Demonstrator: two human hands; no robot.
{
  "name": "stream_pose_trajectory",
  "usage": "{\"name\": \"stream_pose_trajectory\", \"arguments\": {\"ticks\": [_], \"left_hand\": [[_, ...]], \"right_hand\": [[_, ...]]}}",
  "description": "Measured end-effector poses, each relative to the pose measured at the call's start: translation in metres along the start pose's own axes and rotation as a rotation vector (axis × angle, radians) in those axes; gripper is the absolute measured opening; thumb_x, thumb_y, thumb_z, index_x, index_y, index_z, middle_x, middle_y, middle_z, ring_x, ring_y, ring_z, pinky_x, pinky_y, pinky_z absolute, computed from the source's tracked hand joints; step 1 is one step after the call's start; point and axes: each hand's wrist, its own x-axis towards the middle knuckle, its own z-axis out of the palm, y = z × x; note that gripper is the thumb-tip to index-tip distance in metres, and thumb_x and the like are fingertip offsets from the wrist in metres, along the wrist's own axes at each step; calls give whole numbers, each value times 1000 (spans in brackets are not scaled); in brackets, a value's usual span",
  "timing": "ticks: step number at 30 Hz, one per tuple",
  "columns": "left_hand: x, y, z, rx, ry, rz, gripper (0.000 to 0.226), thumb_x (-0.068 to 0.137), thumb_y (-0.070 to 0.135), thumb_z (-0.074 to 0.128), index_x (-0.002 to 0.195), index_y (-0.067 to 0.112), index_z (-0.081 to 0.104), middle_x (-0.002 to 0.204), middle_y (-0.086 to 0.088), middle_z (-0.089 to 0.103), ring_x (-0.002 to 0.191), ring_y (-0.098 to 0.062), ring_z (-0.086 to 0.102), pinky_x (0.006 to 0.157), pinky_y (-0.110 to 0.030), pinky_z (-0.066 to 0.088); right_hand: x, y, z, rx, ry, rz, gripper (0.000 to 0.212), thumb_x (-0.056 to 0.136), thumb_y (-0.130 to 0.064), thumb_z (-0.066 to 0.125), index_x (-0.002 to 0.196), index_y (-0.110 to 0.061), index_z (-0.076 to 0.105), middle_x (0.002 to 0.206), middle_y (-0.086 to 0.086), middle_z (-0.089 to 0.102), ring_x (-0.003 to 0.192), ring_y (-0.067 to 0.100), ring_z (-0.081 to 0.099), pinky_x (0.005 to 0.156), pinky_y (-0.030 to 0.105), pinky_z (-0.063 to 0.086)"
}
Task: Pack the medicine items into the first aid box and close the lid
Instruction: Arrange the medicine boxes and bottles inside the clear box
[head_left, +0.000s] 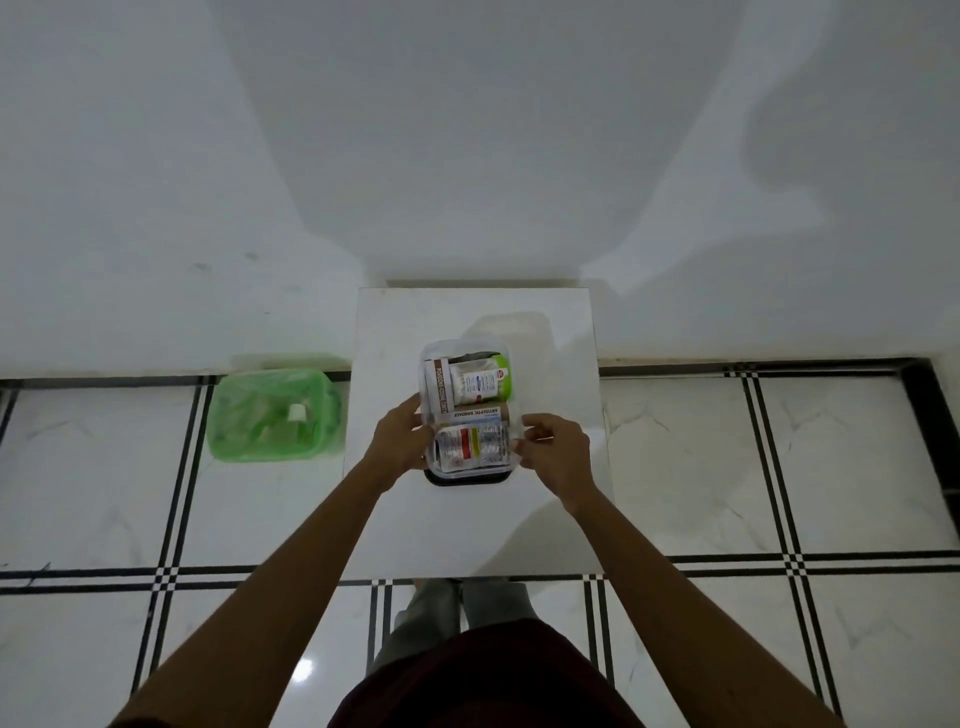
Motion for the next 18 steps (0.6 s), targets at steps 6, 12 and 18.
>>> {"name": "stream_pose_trajectory", "arguments": {"ticks": [6,12,18], "left_hand": [[-14,-2,-10,22,60,49,37,86,3,52,119,17,58,109,-17,68,91,-35,68,69,-57,58],[-37,-6,-31,-41,164,143,50,89,-2,50,91,48,54,92,9,68,79,-13,67,58,-38,61],[-44,-15,-47,-34,199,119,54,87,-7,49,93,47,53,92,2,68,82,-26,67,68,-52,59]], "right_hand": [[-3,-3,-8,412,-63,264,22,87,-25,66,94,-5,70,84,9,71,78,20,68,66,31,59],[8,26,14,-128,-20,276,38,81,-23,73,54,-2,59,54,8,54,51,17,50,59,29,48],[19,31,34,-357,-42,202,36,81,-24,73,58,-4,54,55,6,52,54,18,52,53,24,40]]}}
